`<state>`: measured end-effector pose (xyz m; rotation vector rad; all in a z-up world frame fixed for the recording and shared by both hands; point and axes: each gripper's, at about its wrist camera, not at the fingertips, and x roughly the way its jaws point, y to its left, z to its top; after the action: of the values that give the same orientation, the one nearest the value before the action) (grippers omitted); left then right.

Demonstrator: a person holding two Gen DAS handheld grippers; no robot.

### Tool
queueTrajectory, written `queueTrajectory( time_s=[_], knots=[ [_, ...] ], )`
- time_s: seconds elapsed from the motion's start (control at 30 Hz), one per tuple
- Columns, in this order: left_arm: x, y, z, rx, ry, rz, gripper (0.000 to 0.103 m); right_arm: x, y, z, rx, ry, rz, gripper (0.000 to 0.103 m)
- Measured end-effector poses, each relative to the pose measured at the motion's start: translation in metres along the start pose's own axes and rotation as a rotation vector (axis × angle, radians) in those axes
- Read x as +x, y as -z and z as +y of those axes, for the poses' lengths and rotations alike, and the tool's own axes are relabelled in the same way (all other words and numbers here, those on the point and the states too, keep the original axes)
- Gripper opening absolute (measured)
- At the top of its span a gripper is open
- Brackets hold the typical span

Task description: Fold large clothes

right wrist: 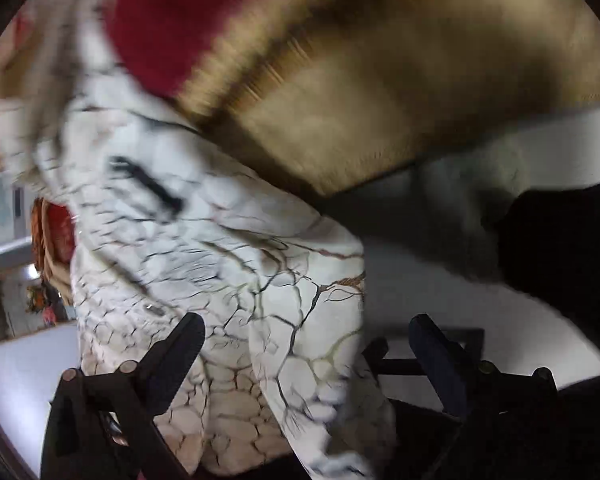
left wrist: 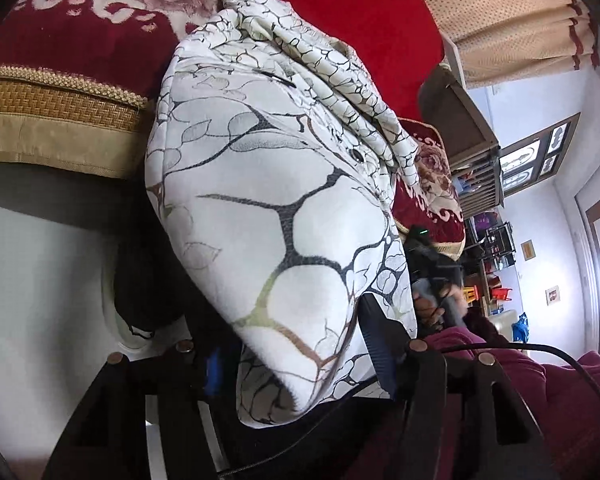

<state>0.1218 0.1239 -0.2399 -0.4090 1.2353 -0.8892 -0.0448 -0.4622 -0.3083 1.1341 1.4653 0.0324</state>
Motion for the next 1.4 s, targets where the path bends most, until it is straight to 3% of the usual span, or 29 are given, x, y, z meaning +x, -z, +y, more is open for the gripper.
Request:
queueTrajectory(
  time_s=[0.07, 0.1, 0.13, 0.17, 0.2, 0.27, 0.4, 0.63, 0.77, 0.93, 1.1, 1.4],
  knots=[
    [-0.002, 0.003, 0.002, -0.006, 0.017, -0.017, 0.054, 0.028, -0.001, -0.005, 0.038, 0.001, 0.069, 0.103],
    [-0.003, 0.005, 0.003, -0.01, 0.019, -0.025, 0.05, 0.037, 0.001, -0.006, 0.058, -0.033, 0.088, 0.092],
    [-0.005, 0.006, 0.004, -0.011, 0.019, -0.029, 0.043, 0.041, 0.002, -0.005, 0.061, -0.075, 0.095, 0.057],
    [-0.007, 0.006, 0.004, -0.008, 0.023, -0.036, 0.032, 0.046, 0.006, 0.004, 0.035, -0.117, 0.103, 0.041],
    [-0.009, 0.007, 0.001, 0.005, 0.033, -0.045, 0.03, 0.045, 0.011, 0.017, -0.025, -0.115, 0.088, 0.021],
    [-0.013, 0.004, -0.007, 0.034, 0.022, -0.06, 0.025, 0.034, 0.022, 0.045, -0.155, -0.109, 0.035, 0.018],
    [-0.025, -0.011, -0.036, 0.127, 0.015, -0.106, 0.022, -0.008, 0.037, 0.097, -0.324, -0.184, -0.097, 0.013],
    [-0.044, -0.075, -0.066, 0.208, 0.01, -0.196, 0.02, -0.081, 0.031, 0.175, -0.449, -0.405, -0.303, 0.013],
    [-0.051, -0.121, -0.067, 0.208, -0.008, -0.25, 0.02, -0.107, 0.016, 0.213, -0.505, -0.429, -0.377, 0.013],
    [-0.052, -0.178, -0.051, 0.138, -0.012, -0.286, 0.02, -0.127, -0.008, 0.22, -0.489, -0.465, -0.434, 0.012],
    [-0.031, -0.236, -0.028, 0.029, -0.025, -0.259, 0.02, -0.165, -0.052, 0.234, -0.461, -0.477, -0.523, 0.012],
    [0.02, -0.347, 0.008, -0.133, -0.068, -0.245, 0.021, -0.214, -0.168, 0.231, -0.269, -0.473, -0.721, 0.012]
  ],
)
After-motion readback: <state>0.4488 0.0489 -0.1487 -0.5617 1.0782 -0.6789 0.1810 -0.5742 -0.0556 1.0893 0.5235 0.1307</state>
